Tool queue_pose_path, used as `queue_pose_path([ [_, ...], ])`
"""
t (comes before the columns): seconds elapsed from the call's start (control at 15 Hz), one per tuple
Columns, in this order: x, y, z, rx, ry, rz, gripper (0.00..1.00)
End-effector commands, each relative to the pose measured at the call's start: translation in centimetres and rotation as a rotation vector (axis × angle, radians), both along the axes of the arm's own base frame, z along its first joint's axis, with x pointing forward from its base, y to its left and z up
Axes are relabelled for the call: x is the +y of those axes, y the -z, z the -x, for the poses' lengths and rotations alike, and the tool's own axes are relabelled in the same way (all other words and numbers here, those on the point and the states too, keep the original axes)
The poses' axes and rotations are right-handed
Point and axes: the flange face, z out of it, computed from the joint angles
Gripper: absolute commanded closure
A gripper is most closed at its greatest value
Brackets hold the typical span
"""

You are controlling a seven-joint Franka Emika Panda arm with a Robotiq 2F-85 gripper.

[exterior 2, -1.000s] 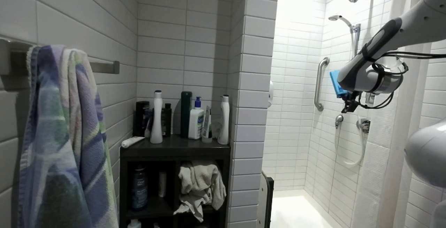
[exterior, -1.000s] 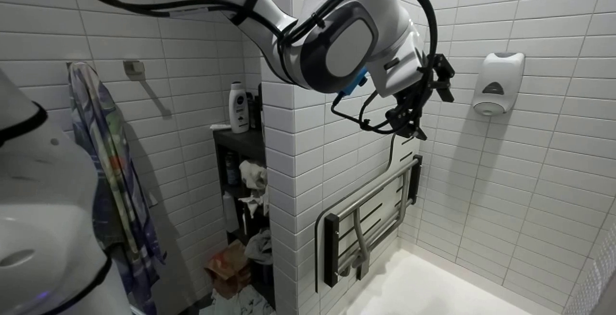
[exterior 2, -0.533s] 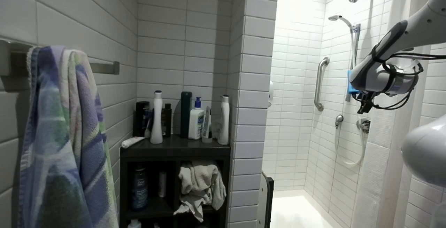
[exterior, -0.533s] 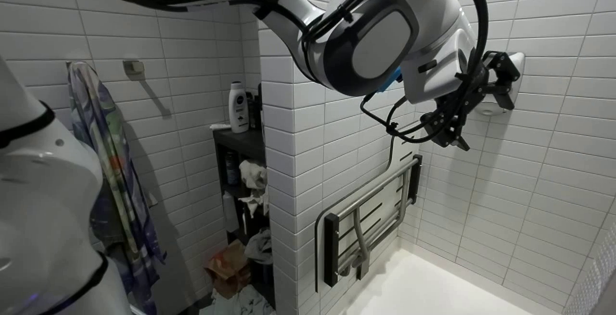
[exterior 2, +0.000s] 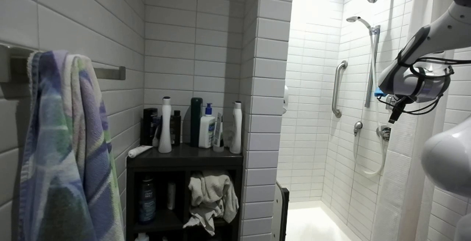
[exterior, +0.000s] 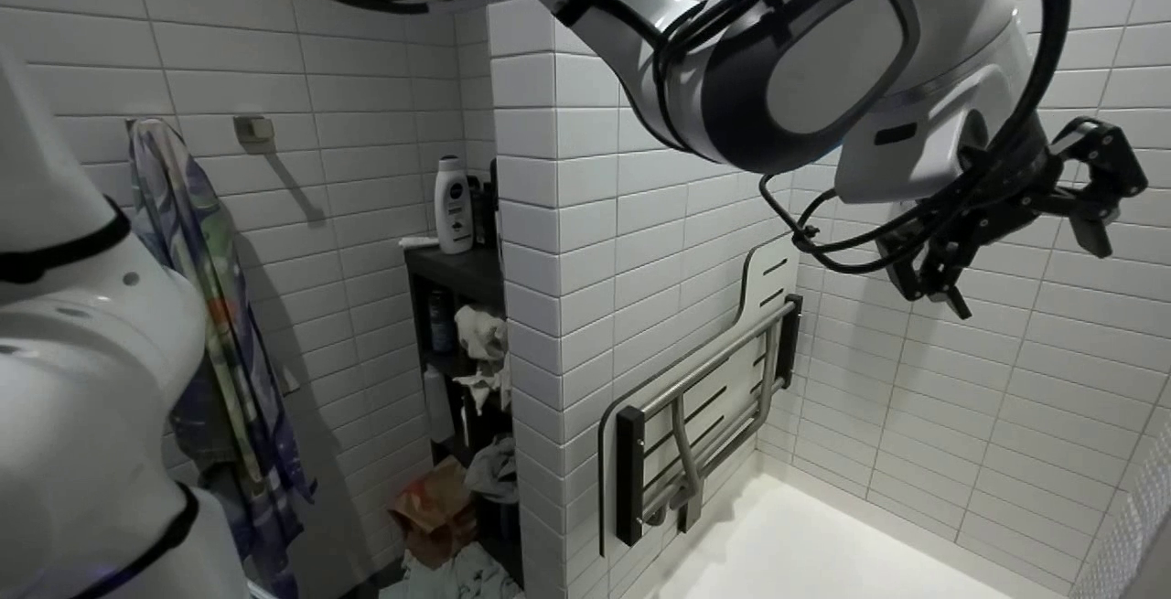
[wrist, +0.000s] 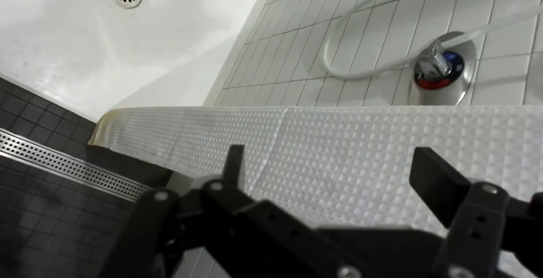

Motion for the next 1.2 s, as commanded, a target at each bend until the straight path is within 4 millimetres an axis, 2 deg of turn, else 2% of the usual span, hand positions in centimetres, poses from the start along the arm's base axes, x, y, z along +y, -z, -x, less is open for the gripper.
queue_pose_path([
  [0.0, -2.7, 0.3, 0.3, -0.039, 0.123, -0.077, 0.00],
  [0.33, -3.8, 0.6, 0.7, -0.058, 0.199, -0.118, 0.00],
  [0.53, -3.2, 0.9, 0.3, -0.058, 0.175, -0.138, 0.00],
  [0.8, -1.2, 1.4, 0.4, -0.075, 0.104, -0.190, 0.00],
  [1.13, -1.5, 3.3, 3.4, -0.060, 0.159, -0.214, 0.00],
])
